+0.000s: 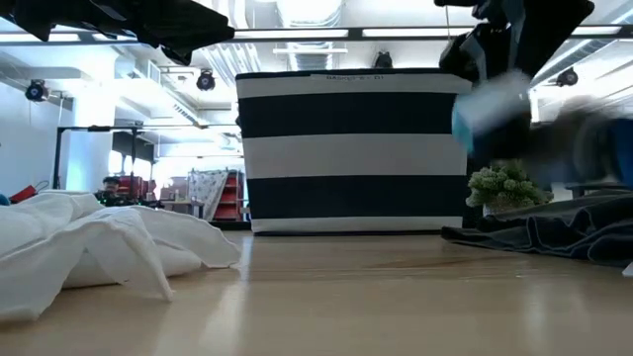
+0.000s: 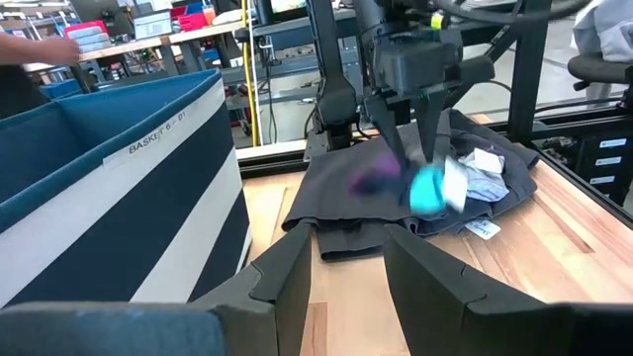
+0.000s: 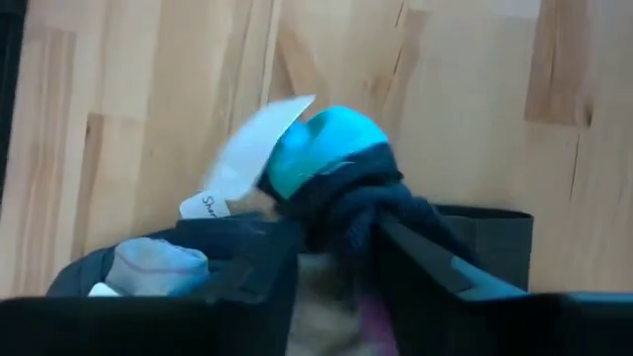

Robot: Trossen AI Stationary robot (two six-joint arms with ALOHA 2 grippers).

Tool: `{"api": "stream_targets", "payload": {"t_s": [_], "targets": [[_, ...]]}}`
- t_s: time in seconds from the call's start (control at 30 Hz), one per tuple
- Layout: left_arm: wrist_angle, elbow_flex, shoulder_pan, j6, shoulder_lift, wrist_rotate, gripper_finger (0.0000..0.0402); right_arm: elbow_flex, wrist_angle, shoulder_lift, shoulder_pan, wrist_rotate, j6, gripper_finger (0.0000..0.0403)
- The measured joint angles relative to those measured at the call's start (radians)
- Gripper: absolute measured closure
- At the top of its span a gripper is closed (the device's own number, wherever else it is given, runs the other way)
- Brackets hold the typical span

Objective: Sort clothes
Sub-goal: Put the light blue sock into the blue bin

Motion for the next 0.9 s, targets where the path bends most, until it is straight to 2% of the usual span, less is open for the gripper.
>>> {"api": "stream_targets", "payload": {"t_s": [0.2,0.4,0.67,0.77,0.9], "targets": [[0.0,0.0,0.0,0.0,0.0,0.001,0.0285,0.0,0.003,0.043,0.0,0.0,-0.007,0.0216],[0.0,0.0,0.0,-0.003,0.0,0.001,0.0285,0.0,0.026,0.131,-0.004,0.004,-0.076,0.0189],[0.001,0.0,0.0,-0.003,0.0,0.001,0.0285,-0.001,0.144,0.289,-0.032,0.013,-0.214,0.0186],[0.001,0.0,0.0,-0.003,0.0,0.001,0.0285,-0.001,0.168,0.333,-0.048,0.049,-0.245,0.0186],[0.001,0.0,0.0,-0.003,0.0,0.001,0.0285,-0.001,0.164,0.369,-0.067,0.06,-0.263,0.0214]]}}
